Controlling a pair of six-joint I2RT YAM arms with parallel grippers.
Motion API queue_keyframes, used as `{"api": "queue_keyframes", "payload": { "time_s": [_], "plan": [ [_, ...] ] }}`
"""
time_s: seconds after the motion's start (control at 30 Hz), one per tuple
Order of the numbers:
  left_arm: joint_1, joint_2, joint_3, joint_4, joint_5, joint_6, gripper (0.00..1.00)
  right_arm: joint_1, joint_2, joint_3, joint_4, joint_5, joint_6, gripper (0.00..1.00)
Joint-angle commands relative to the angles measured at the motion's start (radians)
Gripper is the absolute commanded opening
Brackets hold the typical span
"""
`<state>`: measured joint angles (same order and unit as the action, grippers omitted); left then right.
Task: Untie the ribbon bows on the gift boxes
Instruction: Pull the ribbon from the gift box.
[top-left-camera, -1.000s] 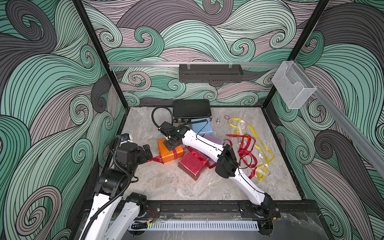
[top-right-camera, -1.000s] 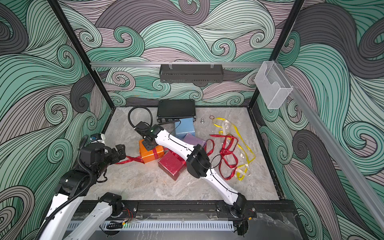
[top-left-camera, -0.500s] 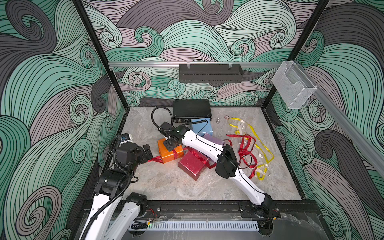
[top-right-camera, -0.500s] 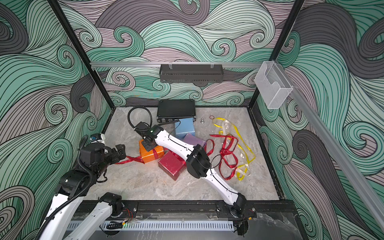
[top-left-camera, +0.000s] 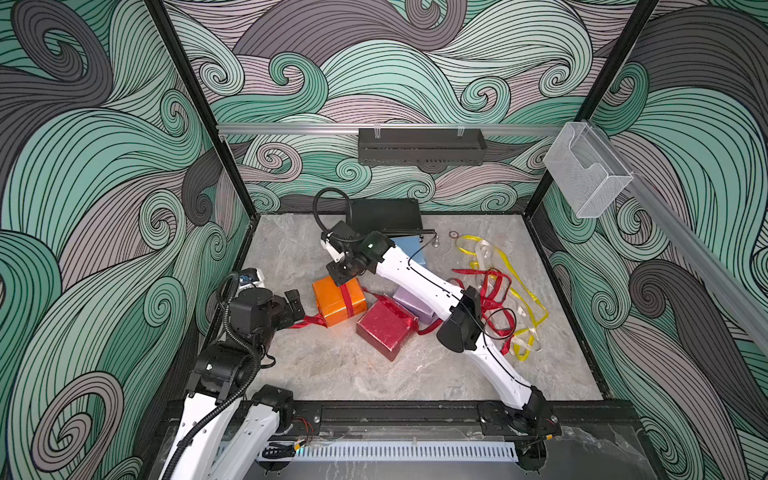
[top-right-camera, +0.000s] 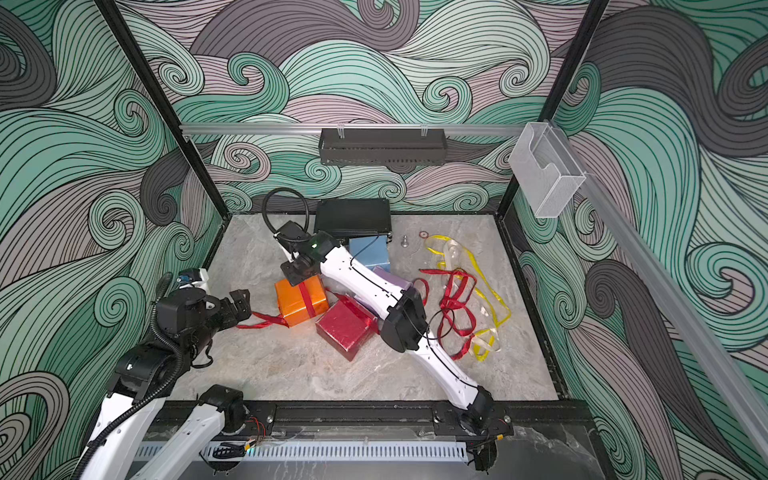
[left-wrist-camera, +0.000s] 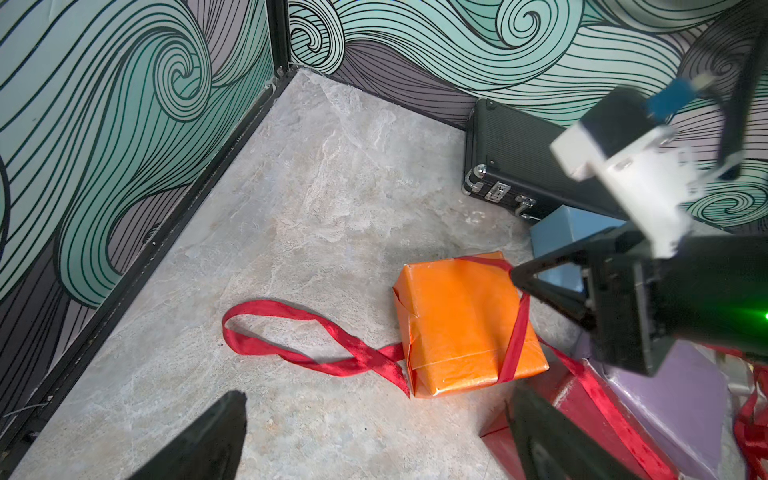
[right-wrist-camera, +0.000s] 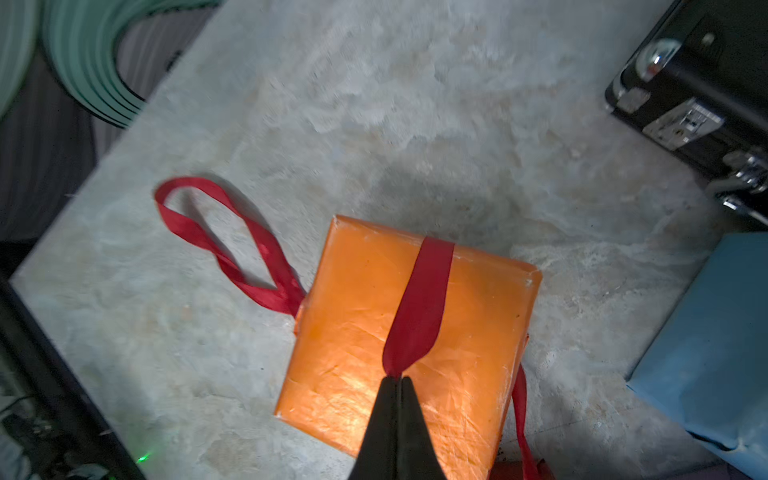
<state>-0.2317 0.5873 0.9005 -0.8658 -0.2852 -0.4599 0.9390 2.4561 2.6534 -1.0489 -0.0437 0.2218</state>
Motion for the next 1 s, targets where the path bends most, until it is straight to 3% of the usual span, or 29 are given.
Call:
{"api": "queue_keyframes", "payload": {
  "time_s": [0.0,0.53,0.97],
  "plan": [
    [-0.004,-0.01,0.0,0.017,0.013,0.006,0.98,-0.031,-0.084,0.061,0.048,-0.074,0.027,0.0],
    [-0.006,-0.011,-0.005,0.018,0.017,0.007,0.99,-0.08,-0.37,0.075,0.358,-0.151,-0.026,0.0],
    [-0.006,0.001,-0.005,0.022,0.034,0.009,0.99,-0.079,-0.645,0.005,0.586,-0.026,-0.223,0.0]
  ]
}}
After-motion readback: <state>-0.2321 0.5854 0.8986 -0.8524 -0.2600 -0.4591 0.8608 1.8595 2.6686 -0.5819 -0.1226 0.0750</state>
